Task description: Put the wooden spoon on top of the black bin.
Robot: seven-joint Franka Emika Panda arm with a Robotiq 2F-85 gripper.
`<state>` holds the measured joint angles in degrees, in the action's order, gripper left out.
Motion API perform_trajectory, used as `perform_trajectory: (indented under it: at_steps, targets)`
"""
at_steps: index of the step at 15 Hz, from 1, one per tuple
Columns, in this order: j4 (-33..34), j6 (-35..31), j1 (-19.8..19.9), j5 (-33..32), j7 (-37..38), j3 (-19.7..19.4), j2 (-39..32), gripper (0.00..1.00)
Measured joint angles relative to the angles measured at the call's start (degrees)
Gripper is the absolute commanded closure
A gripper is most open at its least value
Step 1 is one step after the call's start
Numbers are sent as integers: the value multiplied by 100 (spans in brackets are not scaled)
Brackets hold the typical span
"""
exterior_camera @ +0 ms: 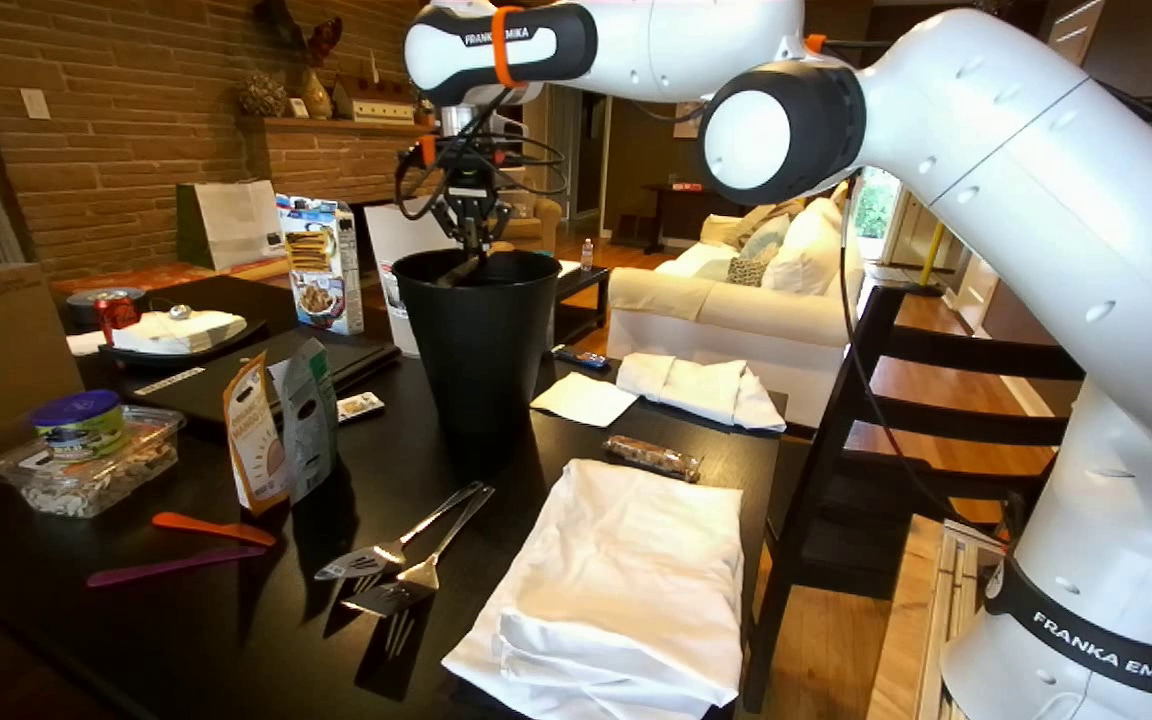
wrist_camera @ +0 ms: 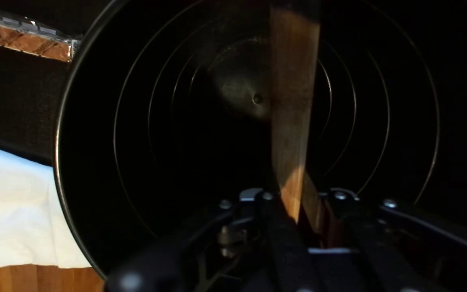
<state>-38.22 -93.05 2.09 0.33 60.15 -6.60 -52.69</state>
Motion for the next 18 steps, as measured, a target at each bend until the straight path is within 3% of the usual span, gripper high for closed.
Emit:
perform_trajectory:
  at_steps: [2,3,4,11,13,18]
  targets:
    - [45,0,-1,0,28,4,-28,94]
    - [66,4,-1,0,38,6,-38,55]
    - [98,18,-1,0,46,6,-55,54]
    - [115,22,-11,0,107,24,-203,6]
    - [137,22,-11,0,107,28,-207,0]
    - [363,23,-8,0,107,36,-198,0]
